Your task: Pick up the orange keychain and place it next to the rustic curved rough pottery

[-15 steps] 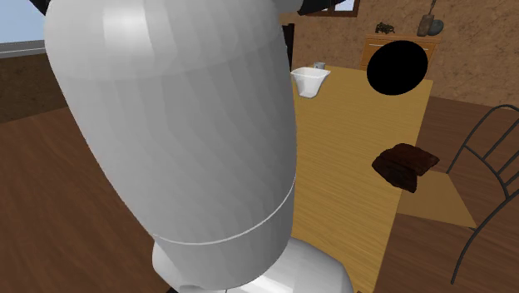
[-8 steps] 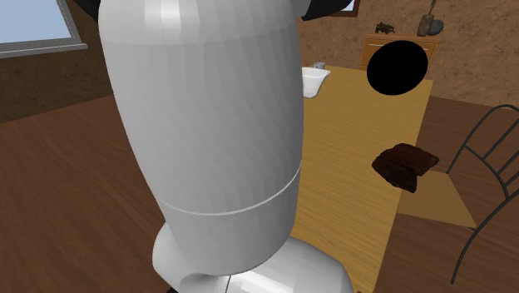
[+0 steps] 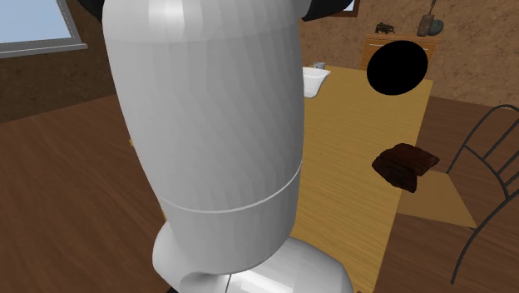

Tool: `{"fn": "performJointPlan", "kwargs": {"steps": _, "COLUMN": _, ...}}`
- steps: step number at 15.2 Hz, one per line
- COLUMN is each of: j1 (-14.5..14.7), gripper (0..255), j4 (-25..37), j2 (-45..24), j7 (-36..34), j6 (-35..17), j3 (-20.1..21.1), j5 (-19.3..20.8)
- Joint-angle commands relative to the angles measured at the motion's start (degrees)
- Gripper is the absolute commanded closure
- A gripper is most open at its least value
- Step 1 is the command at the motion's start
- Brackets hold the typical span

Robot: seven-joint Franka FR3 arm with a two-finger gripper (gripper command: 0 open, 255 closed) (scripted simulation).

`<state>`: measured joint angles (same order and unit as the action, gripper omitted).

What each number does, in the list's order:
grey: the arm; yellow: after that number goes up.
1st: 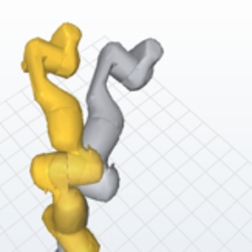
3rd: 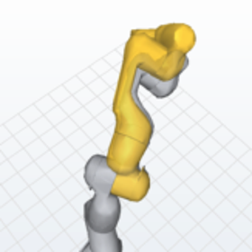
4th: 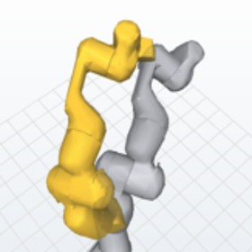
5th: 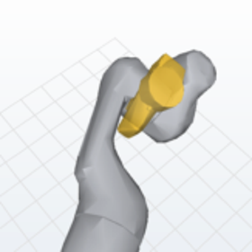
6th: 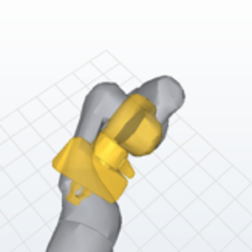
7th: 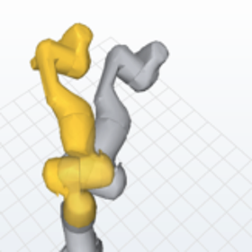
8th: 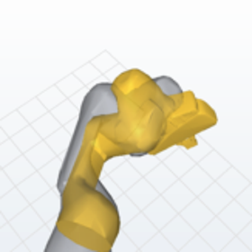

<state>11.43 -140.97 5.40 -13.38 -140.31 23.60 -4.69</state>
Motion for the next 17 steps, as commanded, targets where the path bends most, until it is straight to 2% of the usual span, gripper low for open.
{"fn": "performJointPlan", "kwargs": {"steps": 1, "j1": 0.1, "gripper": 255, "j4": -0.1, "j2": -0.1, "j7": 0.0, "j6": -0.1, "j3": 0.1, "j5": 0.0}}
{"fn": "performJointPlan", "kwargs": {"steps": 9, "j1": 0.1, "gripper": 255, "j4": -0.1, "j2": -0.2, "j7": 0.0, "j6": -0.1, "j3": 0.0, "j5": 0.0}}
{"fn": "performJointPlan", "kwargs": {"steps": 17, "j1": 0.4, "gripper": 255, "j4": 2.5, "j2": 4.3, "j7": 1.3, "j6": 6.7, "j3": -0.6, "j5": -1.8}}
